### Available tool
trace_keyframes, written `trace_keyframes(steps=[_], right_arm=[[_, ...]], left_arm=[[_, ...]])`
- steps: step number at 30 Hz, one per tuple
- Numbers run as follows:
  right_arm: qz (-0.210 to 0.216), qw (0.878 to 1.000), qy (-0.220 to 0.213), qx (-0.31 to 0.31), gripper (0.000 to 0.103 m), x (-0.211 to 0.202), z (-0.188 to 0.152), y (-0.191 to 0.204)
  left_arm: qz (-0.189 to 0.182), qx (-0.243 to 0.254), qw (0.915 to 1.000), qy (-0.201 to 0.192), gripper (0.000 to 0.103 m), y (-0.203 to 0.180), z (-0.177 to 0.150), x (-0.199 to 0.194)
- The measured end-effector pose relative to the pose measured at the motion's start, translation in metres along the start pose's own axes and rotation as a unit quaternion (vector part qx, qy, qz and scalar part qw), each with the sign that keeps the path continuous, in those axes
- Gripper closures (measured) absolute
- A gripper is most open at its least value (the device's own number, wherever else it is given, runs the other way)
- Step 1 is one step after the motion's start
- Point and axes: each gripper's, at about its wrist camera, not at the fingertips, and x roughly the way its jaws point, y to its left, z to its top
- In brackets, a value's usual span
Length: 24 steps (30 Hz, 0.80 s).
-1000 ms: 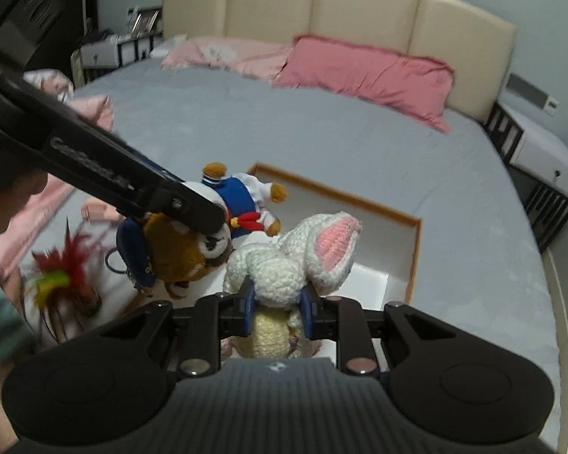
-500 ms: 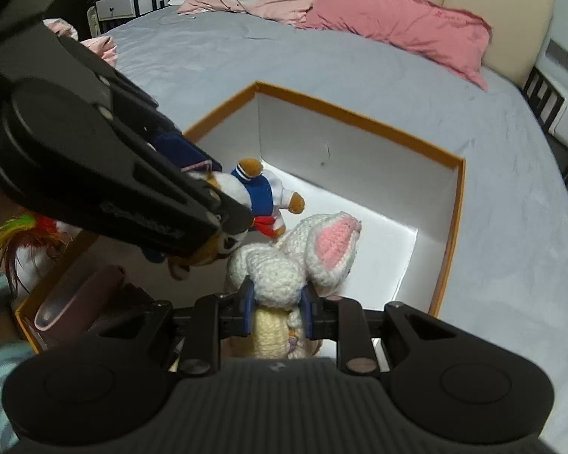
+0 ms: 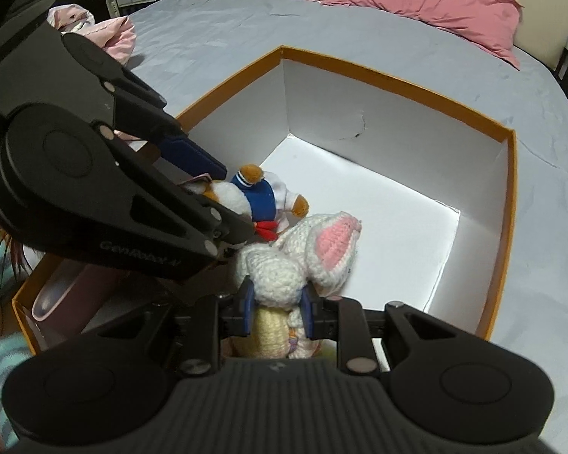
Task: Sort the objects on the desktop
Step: 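Carry the duck plush and crochet bunny into the shoebox and release both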
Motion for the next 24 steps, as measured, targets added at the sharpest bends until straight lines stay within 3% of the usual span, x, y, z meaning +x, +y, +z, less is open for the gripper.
trace_keyframes(steps=[9,17,24], right_arm=[[0.001,1.0,0.007,-0.024,0.078,0.0,0.003,0.008],[0.003,1.0,0.021,-0.015,0.078,-0.001,0.001,0.008],[-0.042,0.999,0.022,-0.009,0.069,-0.012,0.0,0.017]], left_arm=[[-0.04,-0.036,0.9971,-0.054,0.054,0.024,-0.007,-0.051],[-0.01,-0.087,0.9934,-0.074,0.054,0.061,-0.034,-0.096],[0.019,-0.113,0.9903,-0.079,0.054,0.089,-0.069,-0.124]])
